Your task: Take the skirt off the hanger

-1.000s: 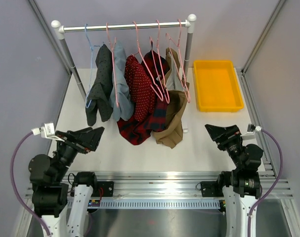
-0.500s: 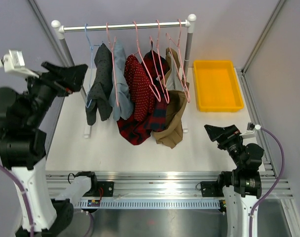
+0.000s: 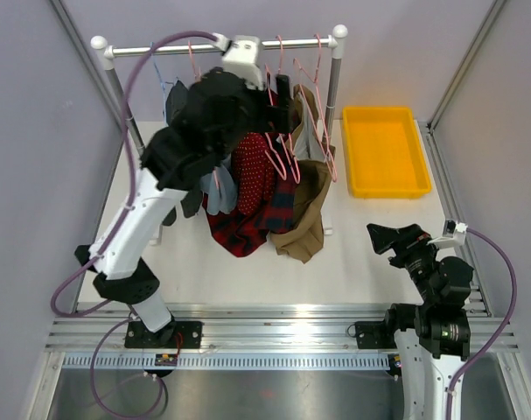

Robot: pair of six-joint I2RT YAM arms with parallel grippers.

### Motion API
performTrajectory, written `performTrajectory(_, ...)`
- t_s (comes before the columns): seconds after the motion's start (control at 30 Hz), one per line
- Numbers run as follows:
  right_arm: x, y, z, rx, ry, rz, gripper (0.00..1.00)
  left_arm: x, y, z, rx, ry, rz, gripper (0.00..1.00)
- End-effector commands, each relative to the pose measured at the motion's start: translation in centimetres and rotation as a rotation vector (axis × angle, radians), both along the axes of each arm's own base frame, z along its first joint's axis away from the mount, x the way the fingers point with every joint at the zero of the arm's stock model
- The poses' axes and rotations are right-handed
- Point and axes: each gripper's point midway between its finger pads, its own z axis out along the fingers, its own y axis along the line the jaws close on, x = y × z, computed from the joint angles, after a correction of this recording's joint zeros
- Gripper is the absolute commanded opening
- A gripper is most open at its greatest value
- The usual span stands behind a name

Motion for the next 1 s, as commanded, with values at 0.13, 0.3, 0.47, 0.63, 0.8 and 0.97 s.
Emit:
performTrajectory(0.13, -0.5, -0.5, -0.7, -0.059, 0.01, -0.017, 1.0, -0.9, -7.1, 1.7, 0.06, -0.141, -0.016, 0.99)
performTrajectory(0.3, -0.5, -0.3, -0.9, -0.055, 0.013, -0.009, 1.0, -0.4, -9.2, 0.0, 0.044, -0.118, -0.032, 0.99)
performTrajectory(0.47, -0.5, -0.2, -1.0, -0.055, 0.013, -0.003, 1.0, 1.1, -10.7, -2.6, 0.075, -0.085, 0.003, 0.99)
performTrajectory(0.63, -0.6, -0.1, -1.0, -0.052, 0.012, 0.002, 1.0, 3.0, -12.3, -4.5, 0.073, -0.068, 0.012, 0.99)
performTrajectory(0.8, -0.6, -0.1, -1.3, -0.05, 0.019, 0.001, 0.99, 5.4, -13.5, -7.1, 0.077, -0.038, 0.02, 0.98)
performTrajectory(0.97, -0.5, -0.1, -1.2, -0.053, 0.017, 0.004, 1.0, 7.0, -13.7, -8.2, 0.06, -0.022, 0.038, 0.74)
